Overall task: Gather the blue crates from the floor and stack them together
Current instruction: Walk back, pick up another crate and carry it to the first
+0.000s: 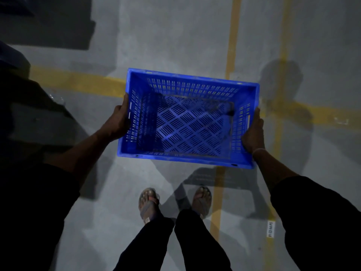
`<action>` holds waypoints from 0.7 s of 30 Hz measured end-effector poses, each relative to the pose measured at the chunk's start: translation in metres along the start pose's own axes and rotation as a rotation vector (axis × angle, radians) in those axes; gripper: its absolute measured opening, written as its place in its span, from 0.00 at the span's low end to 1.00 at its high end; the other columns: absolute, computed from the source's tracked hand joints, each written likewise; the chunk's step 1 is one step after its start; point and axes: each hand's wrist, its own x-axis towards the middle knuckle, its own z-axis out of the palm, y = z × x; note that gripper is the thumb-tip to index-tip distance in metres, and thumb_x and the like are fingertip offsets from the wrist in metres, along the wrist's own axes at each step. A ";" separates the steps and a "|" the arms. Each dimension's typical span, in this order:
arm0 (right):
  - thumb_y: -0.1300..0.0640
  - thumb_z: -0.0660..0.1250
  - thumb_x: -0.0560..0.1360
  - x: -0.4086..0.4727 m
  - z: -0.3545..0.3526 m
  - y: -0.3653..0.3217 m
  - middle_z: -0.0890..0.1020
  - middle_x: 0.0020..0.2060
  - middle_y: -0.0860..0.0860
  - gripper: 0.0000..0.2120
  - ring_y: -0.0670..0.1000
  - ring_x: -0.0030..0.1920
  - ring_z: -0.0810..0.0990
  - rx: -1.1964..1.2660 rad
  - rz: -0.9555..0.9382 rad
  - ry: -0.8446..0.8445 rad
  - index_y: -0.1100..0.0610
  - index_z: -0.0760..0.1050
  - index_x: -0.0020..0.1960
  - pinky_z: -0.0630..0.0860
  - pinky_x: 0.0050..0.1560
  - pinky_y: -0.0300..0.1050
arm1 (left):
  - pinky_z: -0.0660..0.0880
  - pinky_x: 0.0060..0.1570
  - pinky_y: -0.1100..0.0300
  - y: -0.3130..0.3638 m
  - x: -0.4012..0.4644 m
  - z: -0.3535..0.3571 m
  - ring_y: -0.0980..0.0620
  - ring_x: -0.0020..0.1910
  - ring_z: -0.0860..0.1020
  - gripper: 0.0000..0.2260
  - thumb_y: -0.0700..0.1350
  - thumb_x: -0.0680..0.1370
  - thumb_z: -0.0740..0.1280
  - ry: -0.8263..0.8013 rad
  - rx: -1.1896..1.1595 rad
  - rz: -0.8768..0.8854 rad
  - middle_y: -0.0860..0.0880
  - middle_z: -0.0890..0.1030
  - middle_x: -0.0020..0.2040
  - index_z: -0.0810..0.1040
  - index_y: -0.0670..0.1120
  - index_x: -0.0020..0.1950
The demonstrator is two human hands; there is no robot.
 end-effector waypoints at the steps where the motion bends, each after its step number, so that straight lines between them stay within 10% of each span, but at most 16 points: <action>1: 0.68 0.63 0.77 -0.003 0.000 0.001 0.64 0.66 0.60 0.45 0.66 0.49 0.74 -0.004 0.005 -0.002 0.46 0.38 0.81 0.76 0.41 0.60 | 0.76 0.58 0.34 0.002 -0.002 0.001 0.30 0.59 0.76 0.45 0.52 0.70 0.57 -0.004 0.000 -0.009 0.29 0.73 0.63 0.33 0.61 0.80; 9: 0.68 0.64 0.76 0.005 0.011 0.009 0.65 0.65 0.60 0.48 0.64 0.48 0.73 -0.095 -0.074 0.071 0.45 0.34 0.79 0.76 0.41 0.60 | 0.77 0.59 0.37 -0.017 0.016 0.017 0.37 0.57 0.79 0.35 0.68 0.79 0.55 -0.008 -0.113 -0.040 0.36 0.74 0.64 0.48 0.59 0.83; 14: 0.66 0.64 0.76 0.013 0.023 0.019 0.66 0.65 0.61 0.47 0.62 0.43 0.74 -0.149 -0.119 0.158 0.44 0.35 0.79 0.74 0.36 0.55 | 0.70 0.61 0.59 0.031 -0.003 0.043 0.37 0.63 0.73 0.32 0.58 0.82 0.51 0.324 -0.042 -0.007 0.34 0.69 0.70 0.48 0.46 0.83; 18: 0.62 0.63 0.78 0.008 0.014 0.018 0.63 0.68 0.61 0.44 0.65 0.51 0.73 -0.124 -0.194 0.110 0.49 0.36 0.80 0.72 0.41 0.55 | 0.65 0.72 0.38 0.023 -0.006 0.035 0.38 0.75 0.65 0.34 0.68 0.81 0.51 0.358 0.127 -0.067 0.40 0.62 0.78 0.54 0.51 0.82; 21: 0.53 0.64 0.78 -0.004 0.020 0.020 0.52 0.77 0.62 0.42 0.68 0.67 0.63 -0.268 -0.255 0.111 0.57 0.39 0.81 0.70 0.57 0.60 | 0.63 0.70 0.35 0.010 -0.016 0.042 0.38 0.82 0.46 0.33 0.52 0.84 0.54 0.284 0.394 0.249 0.38 0.42 0.83 0.42 0.41 0.83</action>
